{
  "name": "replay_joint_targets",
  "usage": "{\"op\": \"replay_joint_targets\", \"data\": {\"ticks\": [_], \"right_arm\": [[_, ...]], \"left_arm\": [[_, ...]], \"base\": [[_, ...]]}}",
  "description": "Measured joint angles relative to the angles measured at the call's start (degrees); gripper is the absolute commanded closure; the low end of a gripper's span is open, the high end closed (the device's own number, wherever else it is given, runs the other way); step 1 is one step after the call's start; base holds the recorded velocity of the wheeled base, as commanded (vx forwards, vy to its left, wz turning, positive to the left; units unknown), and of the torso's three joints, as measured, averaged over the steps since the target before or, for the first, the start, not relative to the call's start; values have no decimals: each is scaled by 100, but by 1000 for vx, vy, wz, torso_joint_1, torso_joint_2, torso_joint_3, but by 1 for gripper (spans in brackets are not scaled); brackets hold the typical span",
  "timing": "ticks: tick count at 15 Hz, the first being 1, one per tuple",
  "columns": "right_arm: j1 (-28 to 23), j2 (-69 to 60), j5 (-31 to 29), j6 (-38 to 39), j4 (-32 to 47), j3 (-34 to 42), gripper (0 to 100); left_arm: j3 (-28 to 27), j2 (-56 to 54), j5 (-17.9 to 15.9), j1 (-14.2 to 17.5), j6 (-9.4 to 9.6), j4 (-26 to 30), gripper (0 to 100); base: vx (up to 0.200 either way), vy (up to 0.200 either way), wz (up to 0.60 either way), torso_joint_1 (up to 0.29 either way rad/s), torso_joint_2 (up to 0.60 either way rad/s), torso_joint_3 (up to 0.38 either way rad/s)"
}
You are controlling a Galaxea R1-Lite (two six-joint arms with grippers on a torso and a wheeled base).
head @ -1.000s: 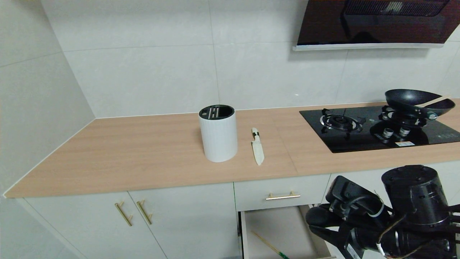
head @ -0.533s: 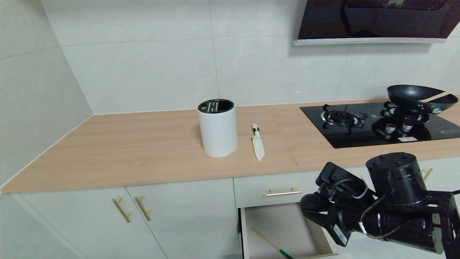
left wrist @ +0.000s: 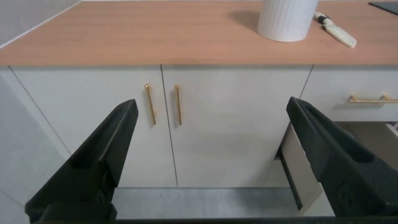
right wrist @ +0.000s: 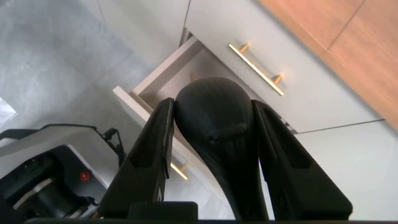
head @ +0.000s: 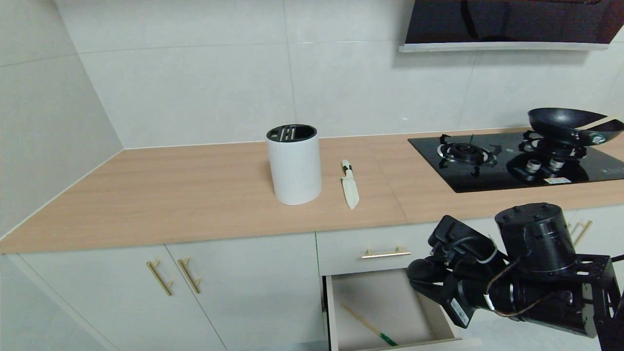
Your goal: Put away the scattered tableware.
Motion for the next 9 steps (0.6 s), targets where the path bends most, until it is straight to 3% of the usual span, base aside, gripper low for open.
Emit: {"op": "replay_joint_targets", "data": {"ticks": [9], "right_arm": [[-9, 37, 9, 2, -5, -41, 100]], "left_arm": [[0, 0, 2, 0, -2, 11, 0]], "base": [[0, 0, 0, -126, 325, 194]]}}
